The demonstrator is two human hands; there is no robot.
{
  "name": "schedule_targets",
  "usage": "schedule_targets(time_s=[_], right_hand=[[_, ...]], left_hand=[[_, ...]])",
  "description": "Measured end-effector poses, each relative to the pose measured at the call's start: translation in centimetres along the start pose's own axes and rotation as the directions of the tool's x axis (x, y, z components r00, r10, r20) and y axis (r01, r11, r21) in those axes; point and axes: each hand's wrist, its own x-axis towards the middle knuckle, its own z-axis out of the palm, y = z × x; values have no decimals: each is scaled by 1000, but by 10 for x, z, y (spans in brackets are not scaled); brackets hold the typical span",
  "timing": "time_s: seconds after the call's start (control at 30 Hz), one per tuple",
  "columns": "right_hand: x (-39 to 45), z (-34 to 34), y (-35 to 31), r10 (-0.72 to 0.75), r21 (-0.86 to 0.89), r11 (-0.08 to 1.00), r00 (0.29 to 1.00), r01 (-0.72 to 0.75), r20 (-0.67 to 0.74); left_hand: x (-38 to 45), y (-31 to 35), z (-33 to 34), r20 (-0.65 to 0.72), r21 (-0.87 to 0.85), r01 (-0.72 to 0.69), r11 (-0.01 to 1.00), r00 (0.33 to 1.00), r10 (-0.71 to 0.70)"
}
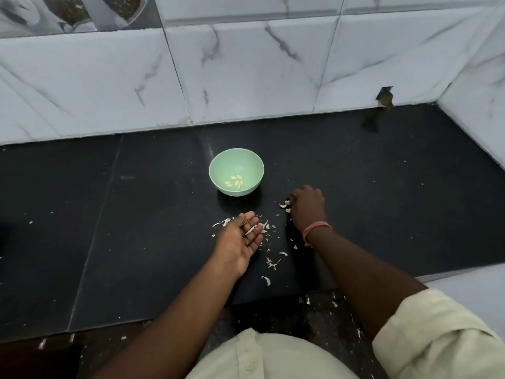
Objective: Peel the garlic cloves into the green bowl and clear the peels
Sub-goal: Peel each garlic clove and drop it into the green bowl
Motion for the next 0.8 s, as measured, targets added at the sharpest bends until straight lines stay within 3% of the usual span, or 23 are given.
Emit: schedule_targets(time_s=[0.23,0.33,0.4,0.5,0.57,0.67,0.8], right_hand=[[17,3,15,-254,-82,962,965,259,62],[20,5,22,-321,9,947,947,321,12],[20,4,22,-327,94,940,945,328,-22],[12,-1,20,-272,408,866,957,289,-100],[-3,-8,12,-222,562,799,973,214,-55],[-28,-3,2,-255,653,739,966,166,43],[-38,7,-6,-236,643,750,971,153,44]], left_hand=[[7,-5,11,-98,-51,-52,997,994,47],[10,-12,21,-138,-75,-80,994,988,69],[10,-19,29,-152,-64,-105,992,984,94],[12,-26,40,-180,-34,-167,985,971,158],[14,-30,44,-192,-18,-211,977,960,204],[18,-37,47,-221,-4,-241,970,947,235],[25,-37,46,-249,62,-256,965,932,263]])
